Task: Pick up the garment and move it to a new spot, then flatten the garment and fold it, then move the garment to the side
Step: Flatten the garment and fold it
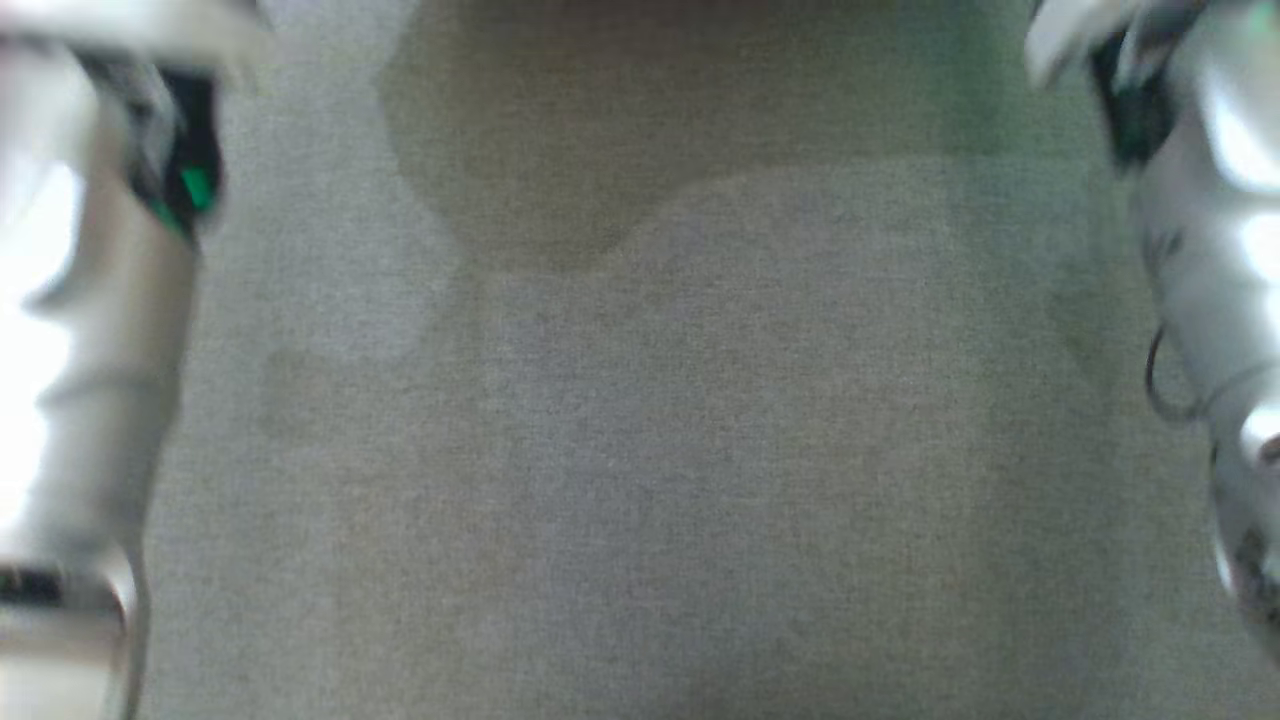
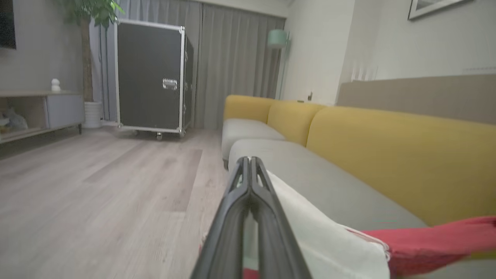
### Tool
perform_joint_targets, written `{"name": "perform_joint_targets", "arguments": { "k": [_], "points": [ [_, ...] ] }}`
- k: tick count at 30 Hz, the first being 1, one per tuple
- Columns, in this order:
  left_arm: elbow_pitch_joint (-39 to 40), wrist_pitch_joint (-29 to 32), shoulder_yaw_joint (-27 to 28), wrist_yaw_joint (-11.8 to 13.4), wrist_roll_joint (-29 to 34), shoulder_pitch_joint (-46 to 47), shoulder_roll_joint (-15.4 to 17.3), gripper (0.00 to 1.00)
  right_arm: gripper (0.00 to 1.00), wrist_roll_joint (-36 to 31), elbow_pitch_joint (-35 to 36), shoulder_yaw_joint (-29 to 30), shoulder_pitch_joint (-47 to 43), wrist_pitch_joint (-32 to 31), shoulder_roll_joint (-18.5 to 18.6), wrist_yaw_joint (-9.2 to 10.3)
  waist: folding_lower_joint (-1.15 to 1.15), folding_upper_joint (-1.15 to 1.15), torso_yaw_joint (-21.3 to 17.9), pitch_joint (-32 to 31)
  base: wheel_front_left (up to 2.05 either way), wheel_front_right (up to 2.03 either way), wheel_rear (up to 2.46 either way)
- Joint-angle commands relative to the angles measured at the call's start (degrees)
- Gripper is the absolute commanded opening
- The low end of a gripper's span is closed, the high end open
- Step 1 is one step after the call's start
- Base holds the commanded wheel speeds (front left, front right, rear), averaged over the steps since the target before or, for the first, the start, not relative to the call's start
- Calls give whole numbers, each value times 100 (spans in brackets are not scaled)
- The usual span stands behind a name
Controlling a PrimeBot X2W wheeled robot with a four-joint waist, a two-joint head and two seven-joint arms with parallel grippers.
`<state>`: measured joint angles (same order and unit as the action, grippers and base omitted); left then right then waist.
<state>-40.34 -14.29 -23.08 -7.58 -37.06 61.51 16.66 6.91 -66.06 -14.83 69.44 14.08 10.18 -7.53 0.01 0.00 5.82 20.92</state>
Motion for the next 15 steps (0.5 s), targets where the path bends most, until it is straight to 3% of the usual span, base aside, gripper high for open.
{"name": "perform_joint_targets", "arguments": {
  "k": [1,8,15],
  "points": [
    [162,-48,91,10,-51,46,396,0,0,72,113,-101,16,-12,-17,4,-1,0,12,-63,0,0,0],
    [146,-35,-439,10,-389,-1374,855,0,0,548,-215,-1309,-874,-615,80,4,-1,0,-47,-596,0,0,0],
    [1169,747,-1272,9,-1028,-2644,1504,0,0,1540,393,-2585,-1774,-1217,507,4,-1,0,-73,-1142,0,0,0]
  ]
}}
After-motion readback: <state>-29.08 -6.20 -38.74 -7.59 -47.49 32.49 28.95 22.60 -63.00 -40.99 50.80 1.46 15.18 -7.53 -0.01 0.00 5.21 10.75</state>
